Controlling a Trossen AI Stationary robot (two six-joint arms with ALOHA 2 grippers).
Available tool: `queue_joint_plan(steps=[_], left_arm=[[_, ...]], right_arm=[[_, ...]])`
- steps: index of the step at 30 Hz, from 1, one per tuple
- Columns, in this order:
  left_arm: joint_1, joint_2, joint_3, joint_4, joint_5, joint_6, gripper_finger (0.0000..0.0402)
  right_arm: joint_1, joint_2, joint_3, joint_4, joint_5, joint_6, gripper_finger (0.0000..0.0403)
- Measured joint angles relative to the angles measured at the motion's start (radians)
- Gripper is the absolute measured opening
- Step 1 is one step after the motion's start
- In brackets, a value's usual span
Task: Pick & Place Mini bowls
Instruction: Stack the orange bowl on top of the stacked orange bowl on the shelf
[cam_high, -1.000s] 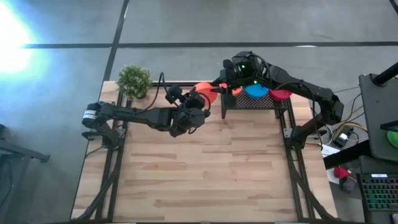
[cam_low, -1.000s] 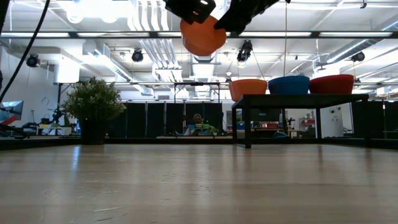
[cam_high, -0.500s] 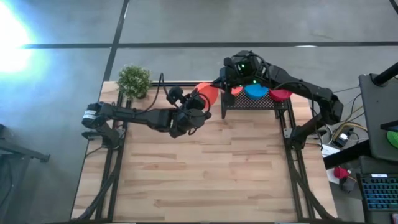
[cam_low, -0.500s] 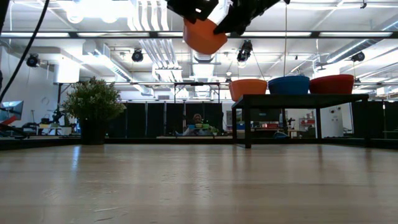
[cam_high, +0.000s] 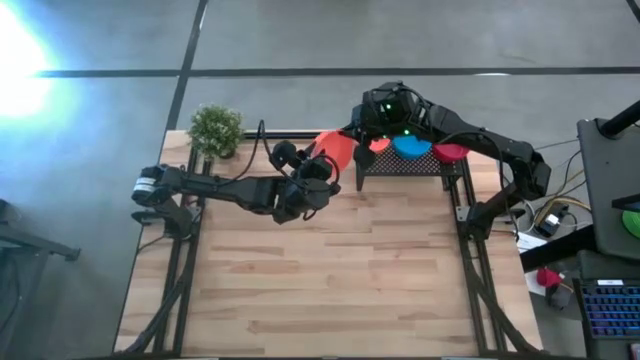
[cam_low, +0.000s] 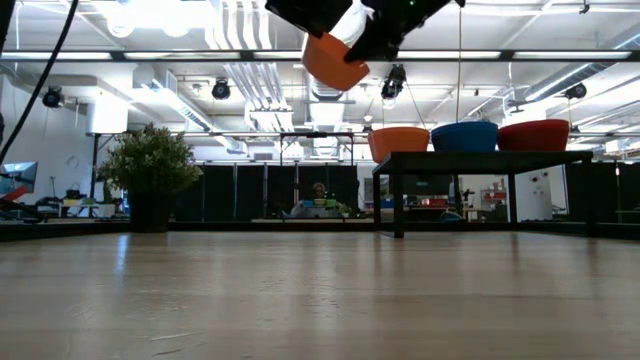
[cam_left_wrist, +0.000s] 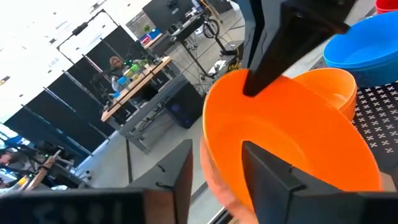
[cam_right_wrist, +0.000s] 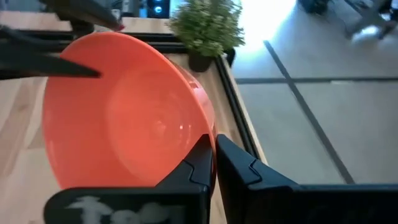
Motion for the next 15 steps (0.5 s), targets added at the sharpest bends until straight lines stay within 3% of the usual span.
queue_joint_plan(steps=[6, 15], left_arm=[[-0.002, 0.000, 0.000, -0.002, -0.015, -0.001, 0.0154], [-0.017, 0.000, -0.001, -0.004, -0.018, -0.007, 0.0154]], right_arm=[[-0.062, -0.002, 0.013, -0.018, 0.007, 0.079, 0.0009], [-0.265, 0.019, 0.149, -0.290, 0.028, 0.170, 0.0009]])
